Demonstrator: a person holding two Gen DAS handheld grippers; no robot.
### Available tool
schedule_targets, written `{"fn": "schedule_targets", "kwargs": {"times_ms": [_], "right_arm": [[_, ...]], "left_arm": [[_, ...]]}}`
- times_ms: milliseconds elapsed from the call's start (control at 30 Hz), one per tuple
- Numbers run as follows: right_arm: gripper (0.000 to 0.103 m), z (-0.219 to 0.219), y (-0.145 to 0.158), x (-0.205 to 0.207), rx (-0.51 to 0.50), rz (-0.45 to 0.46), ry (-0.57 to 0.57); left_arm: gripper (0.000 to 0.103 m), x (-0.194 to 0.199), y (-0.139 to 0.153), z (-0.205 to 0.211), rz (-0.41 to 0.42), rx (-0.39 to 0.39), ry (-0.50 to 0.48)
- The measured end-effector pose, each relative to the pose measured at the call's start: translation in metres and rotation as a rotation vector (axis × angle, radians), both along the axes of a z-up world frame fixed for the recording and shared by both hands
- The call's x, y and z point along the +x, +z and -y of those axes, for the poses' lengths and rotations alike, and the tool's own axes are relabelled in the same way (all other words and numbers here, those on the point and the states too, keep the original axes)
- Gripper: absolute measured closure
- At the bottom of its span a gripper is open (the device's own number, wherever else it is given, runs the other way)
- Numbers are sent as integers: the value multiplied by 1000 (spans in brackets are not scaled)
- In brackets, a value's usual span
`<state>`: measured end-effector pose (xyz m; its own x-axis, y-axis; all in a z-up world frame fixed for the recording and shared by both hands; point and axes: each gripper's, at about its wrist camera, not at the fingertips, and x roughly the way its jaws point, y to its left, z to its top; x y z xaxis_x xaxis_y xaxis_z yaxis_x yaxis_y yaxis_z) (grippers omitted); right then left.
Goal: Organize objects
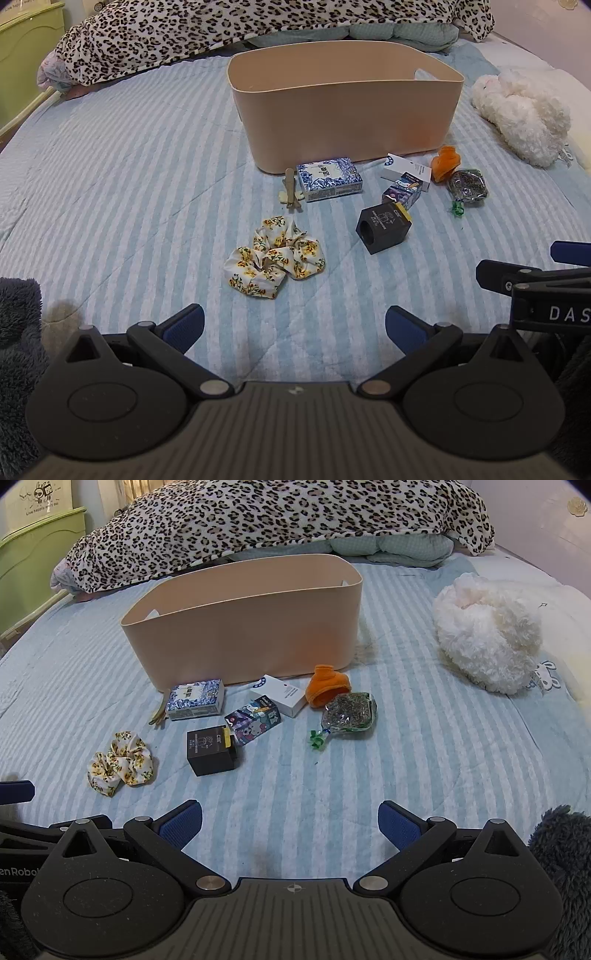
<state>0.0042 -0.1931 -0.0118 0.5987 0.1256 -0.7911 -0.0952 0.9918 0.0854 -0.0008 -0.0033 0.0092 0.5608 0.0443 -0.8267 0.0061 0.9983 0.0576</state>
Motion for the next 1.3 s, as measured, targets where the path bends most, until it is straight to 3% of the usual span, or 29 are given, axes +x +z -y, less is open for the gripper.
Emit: {"fn": "schedule_targets", "kwargs": {"times_ms": [1300], "right_arm": [[0,0,-2,-1,-31,-21,-22]], "left_arm": [[0,-3,2,-2,1,-9,4]]}}
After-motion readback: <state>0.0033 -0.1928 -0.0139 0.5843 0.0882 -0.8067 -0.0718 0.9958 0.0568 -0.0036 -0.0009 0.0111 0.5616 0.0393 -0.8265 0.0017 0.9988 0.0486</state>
